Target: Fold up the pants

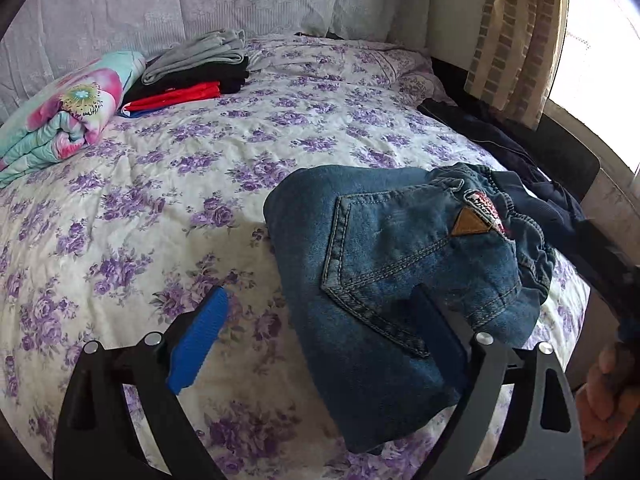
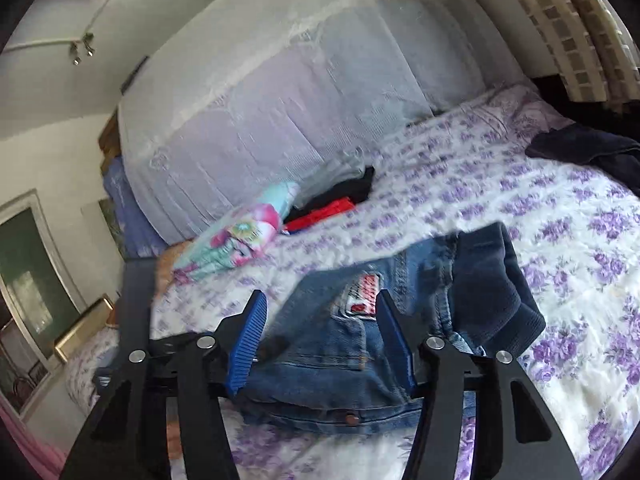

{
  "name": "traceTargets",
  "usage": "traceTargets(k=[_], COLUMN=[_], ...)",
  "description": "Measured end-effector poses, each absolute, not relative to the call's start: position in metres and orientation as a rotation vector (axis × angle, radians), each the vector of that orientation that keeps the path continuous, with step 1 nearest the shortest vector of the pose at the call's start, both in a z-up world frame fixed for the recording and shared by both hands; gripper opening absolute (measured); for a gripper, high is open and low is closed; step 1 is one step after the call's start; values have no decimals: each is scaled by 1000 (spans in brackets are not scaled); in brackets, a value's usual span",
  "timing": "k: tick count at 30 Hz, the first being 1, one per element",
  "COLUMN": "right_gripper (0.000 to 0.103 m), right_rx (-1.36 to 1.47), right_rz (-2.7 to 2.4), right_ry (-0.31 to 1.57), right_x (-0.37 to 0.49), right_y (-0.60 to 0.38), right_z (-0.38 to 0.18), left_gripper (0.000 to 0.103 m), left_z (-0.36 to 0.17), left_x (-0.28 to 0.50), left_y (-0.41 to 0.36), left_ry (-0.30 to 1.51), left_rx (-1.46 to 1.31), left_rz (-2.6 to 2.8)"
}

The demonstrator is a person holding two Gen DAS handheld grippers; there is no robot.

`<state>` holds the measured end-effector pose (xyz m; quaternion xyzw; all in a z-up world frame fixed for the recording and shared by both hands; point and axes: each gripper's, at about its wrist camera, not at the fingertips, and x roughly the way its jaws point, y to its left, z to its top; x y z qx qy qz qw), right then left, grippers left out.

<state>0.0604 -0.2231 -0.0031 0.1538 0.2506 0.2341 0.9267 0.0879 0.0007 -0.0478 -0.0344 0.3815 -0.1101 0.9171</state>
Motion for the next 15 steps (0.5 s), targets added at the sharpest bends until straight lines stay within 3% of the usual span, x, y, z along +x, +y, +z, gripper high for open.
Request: traceTargets(k=[1, 3, 6, 8, 9, 10, 15], right_gripper=[30, 11, 14, 26, 41, 44, 40], right_rx=[314, 383, 492, 440, 398, 361, 268], right_rz=[422, 365, 411, 407, 415, 418, 431], right_ry=[571, 640, 666, 652, 621, 592, 579], right_x=[72, 83, 78, 75, 74, 74, 118], right_y=[-226, -248, -262, -253, -245, -239, -218], right_z=[-16, -45, -50, -30, -17, -5, 22], left_gripper=[92, 92, 94, 94, 94, 94, 94], left_z=[-51, -60, -65, -58, -52, -45, -36], left_x=[86, 85, 85, 84, 81, 76, 61], left_y=[1, 2, 6, 11, 13, 12, -17], left_ry=[787, 808, 822, 820, 796, 757, 678], left_rx=[-74, -89, -125, -152, -158, -152, -72], left_rz=[-226, -247, -263, -270, -273, -272, -335])
